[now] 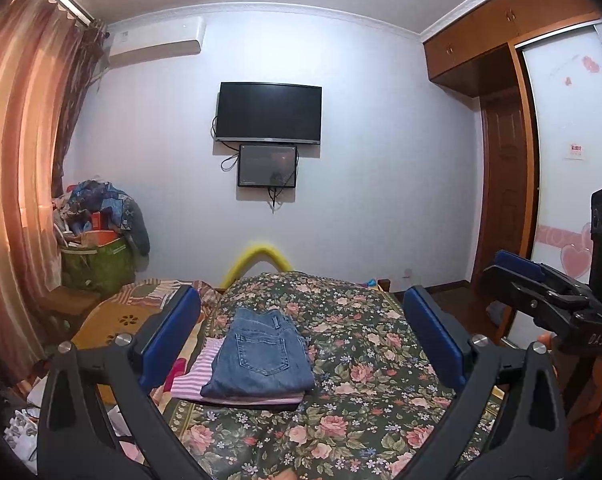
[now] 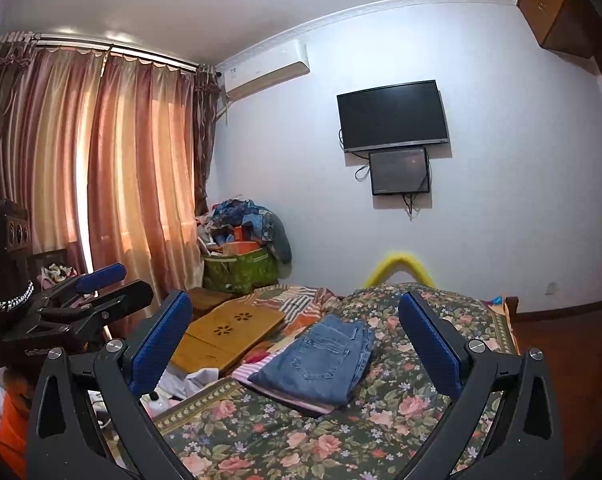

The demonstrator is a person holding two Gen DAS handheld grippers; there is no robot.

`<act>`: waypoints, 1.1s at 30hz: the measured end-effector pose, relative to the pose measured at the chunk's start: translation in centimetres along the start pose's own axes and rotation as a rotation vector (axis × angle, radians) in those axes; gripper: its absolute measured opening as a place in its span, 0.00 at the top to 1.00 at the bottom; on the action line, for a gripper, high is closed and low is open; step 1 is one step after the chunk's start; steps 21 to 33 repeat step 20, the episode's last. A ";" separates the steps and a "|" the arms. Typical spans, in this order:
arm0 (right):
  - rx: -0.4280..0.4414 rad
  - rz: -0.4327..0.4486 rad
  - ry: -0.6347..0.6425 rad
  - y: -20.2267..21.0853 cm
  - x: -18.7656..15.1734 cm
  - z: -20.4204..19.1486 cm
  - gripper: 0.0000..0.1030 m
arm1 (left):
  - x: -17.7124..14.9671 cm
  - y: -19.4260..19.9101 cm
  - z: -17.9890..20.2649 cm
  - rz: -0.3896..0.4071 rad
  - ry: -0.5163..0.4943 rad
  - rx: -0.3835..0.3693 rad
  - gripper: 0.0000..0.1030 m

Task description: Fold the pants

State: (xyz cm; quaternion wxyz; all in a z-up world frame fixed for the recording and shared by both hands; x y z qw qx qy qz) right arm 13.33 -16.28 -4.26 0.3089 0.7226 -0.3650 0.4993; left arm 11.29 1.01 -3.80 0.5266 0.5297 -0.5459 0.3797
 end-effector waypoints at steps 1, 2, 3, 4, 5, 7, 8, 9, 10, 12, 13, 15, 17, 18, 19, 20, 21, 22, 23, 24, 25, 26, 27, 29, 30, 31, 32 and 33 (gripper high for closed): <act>-0.001 -0.001 -0.001 0.0 0.0 0.0 0.00 | -0.1 0.0 0.1 -0.002 -0.002 -0.001 0.00; -0.002 -0.002 -0.001 0.0 0.0 0.1 0.00 | -0.1 0.0 0.1 -0.002 -0.002 0.000 0.00; -0.003 -0.002 -0.002 0.0 -0.1 0.1 0.00 | -0.1 -0.1 0.1 -0.002 -0.004 0.001 0.00; -0.004 -0.003 -0.002 0.0 -0.1 0.2 0.00 | -0.1 -0.1 0.2 -0.002 -0.005 0.000 0.00; -0.005 -0.003 -0.003 0.0 -0.1 0.2 0.00 | -0.1 -0.1 0.3 -0.002 -0.006 -0.001 0.00; -0.006 -0.003 -0.005 0.0 0.0 0.3 0.00 | -0.1 -0.1 0.3 -0.001 -0.005 -0.001 0.00; -0.007 -0.003 -0.005 0.0 0.0 0.3 0.00 | -0.1 -0.1 0.3 0.000 -0.004 -0.002 0.00; -0.007 -0.004 -0.005 0.0 0.0 0.3 0.00 | -0.1 -0.1 0.3 0.001 -0.003 -0.002 0.00; -0.007 -0.004 -0.005 0.0 0.0 0.3 0.00 | -0.1 -0.1 0.3 0.001 -0.002 -0.002 0.00; -0.010 -0.006 -0.006 -0.1 -0.1 0.4 0.00 | -0.2 -0.1 0.2 0.002 0.002 -0.004 0.00; -0.010 -0.008 -0.006 -0.1 -0.1 0.4 0.00 | -0.2 -0.1 0.2 0.001 0.006 -0.005 0.00; -0.011 -0.009 -0.007 -0.1 -0.1 0.5 0.00 | -0.2 -0.1 0.2 0.000 0.009 -0.005 0.00; -0.011 -0.010 -0.007 -0.2 -0.1 0.5 0.00 | -0.2 -0.2 0.0 -0.002 0.011 -0.005 0.00; -0.011 -0.011 -0.008 -0.2 -0.1 0.5 0.00 | -0.2 -0.2 0.0 -0.003 0.013 -0.005 0.00; -0.011 -0.012 -0.008 -0.2 -0.1 0.5 0.00 | -0.3 -0.2 -0.1 -0.004 0.015 -0.006 0.00; -0.011 -0.013 -0.009 -0.2 -0.2 0.6 0.00 | -0.3 -0.2 -0.1 -0.006 0.017 -0.006 0.00; -0.011 -0.013 -0.009 -0.2 -0.2 0.6 0.00 | -0.3 -0.2 -0.1 -0.006 0.017 -0.006 0.00; -0.011 -0.013 -0.009 -0.2 -0.2 0.6 0.00 | -0.3 -0.2 -0.1 -0.006 0.017 -0.006 0.00; -0.011 -0.013 -0.009 -0.2 -0.2 0.6 0.00 | -0.3 -0.2 -0.1 -0.006 0.017 -0.006 0.00; -0.011 -0.013 -0.009 -0.2 -0.2 0.6 0.00 | -0.3 -0.2 -0.1 -0.006 0.017 -0.006 0.00; -0.011 -0.013 -0.009 -0.2 -0.2 0.6 0.00 | -0.3 -0.2 -0.1 -0.006 0.017 -0.006 0.00; -0.011 -0.013 -0.009 -0.2 -0.2 0.6 0.00 | -0.3 -0.2 -0.1 -0.006 0.017 -0.006 0.00; -0.011 -0.013 -0.009 -0.2 -0.2 0.6 0.00 | -0.3 -0.2 -0.1 -0.006 0.017 -0.006 0.00; -0.011 -0.013 -0.009 -0.2 -0.2 0.6 0.00 | -0.3 -0.2 -0.1 -0.006 0.017 -0.006 0.00; -0.011 -0.013 -0.009 -0.2 -0.2 0.6 0.00 | -0.3 -0.2 -0.1 -0.006 0.017 -0.006 0.00; -0.011 -0.013 -0.009 -0.2 -0.2 0.6 0.00 | -0.3 -0.2 -0.1 -0.006 0.017 -0.006 0.00; -0.011 -0.013 -0.009 -0.2 -0.2 0.6 0.00 | -0.3 -0.2 -0.1 -0.006 0.017 -0.006 0.00; -0.011 -0.013 -0.009 -0.2 -0.2 0.6 0.00 | -0.3 -0.2 -0.1 -0.006 0.017 -0.006 0.00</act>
Point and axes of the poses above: each gripper's, at about its wrist camera, not at the fingertips, and y roughly against the way its jaws point, z to its right, x to its top, the point moved 6 cm from there along -y, roughly the way its jaws point, and after that the axes turned 11 degrees about -y, right-handed, at the moved point
